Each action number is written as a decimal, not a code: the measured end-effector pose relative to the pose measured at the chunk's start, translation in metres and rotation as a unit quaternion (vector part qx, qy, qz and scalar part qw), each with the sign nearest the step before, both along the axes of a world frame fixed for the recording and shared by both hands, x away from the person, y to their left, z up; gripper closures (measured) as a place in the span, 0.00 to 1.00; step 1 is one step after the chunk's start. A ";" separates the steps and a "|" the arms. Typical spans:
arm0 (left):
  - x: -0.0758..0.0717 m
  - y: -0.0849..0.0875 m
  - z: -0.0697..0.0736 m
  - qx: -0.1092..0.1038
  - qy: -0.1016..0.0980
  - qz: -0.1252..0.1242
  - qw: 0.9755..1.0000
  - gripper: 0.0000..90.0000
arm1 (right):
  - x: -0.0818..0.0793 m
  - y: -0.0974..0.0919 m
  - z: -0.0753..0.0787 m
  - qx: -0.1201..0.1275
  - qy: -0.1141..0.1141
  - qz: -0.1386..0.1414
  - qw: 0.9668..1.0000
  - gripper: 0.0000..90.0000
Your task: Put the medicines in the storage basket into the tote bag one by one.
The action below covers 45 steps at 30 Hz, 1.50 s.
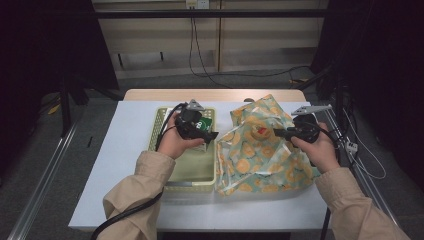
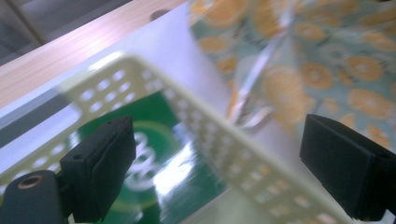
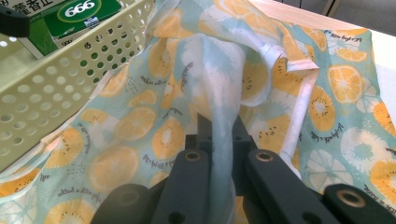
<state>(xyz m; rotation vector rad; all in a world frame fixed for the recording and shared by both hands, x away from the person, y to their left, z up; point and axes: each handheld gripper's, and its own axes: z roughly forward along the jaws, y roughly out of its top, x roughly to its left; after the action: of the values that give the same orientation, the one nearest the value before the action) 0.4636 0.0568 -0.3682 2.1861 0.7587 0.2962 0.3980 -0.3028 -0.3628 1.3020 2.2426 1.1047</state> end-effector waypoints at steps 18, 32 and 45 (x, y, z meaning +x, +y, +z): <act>0.009 0.010 -0.030 -0.004 0.013 0.050 0.999 0.06 | 0.001 0.006 -0.001 -0.003 0.000 0.006 1.000 0.99; 0.012 0.002 -0.037 0.006 0.030 0.080 0.996 0.00 | 0.001 0.005 -0.002 -0.001 0.001 0.006 1.000 0.99; 0.011 0.028 -0.032 0.012 0.039 0.088 0.995 0.10 | -0.001 -0.001 -0.002 0.000 0.000 -0.001 1.000 0.99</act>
<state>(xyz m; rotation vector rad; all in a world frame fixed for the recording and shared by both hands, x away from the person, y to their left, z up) 0.4746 0.0850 -0.4005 2.1675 0.9995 0.3127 0.3970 -0.3036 -0.3649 1.3035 2.2404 1.1051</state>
